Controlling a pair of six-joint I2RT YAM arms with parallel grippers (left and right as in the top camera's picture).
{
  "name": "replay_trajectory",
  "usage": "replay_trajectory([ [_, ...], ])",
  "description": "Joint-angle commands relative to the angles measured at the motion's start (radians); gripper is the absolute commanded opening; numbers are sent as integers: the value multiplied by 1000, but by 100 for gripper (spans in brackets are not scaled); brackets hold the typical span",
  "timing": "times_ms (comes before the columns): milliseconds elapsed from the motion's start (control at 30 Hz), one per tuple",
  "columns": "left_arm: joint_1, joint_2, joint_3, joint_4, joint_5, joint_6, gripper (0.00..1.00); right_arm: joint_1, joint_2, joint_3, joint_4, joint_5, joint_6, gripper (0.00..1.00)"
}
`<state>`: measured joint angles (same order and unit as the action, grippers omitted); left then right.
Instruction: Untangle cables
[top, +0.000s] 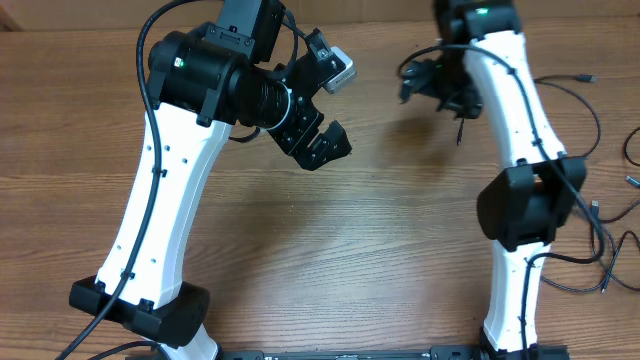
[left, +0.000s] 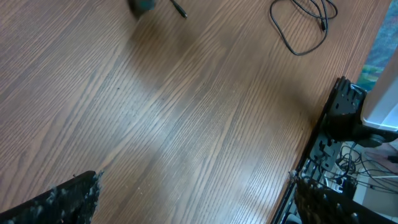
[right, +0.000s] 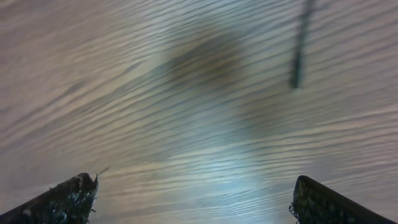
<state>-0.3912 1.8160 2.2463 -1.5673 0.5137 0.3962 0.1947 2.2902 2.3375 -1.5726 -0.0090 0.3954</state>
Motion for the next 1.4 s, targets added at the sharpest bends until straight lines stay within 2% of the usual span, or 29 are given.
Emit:
replay_trajectory([
  [0, -2, -4, 0, 1, -1, 0, 100, 52, -33, 26, 18, -2, -4, 100],
  [233, -2, -4, 0, 1, -1, 0, 100, 87, -33, 26, 114, -1, -4, 100],
  [1367, -2, -4, 0, 1, -1, 0, 100, 85, -33, 26, 114, -1, -4, 100],
])
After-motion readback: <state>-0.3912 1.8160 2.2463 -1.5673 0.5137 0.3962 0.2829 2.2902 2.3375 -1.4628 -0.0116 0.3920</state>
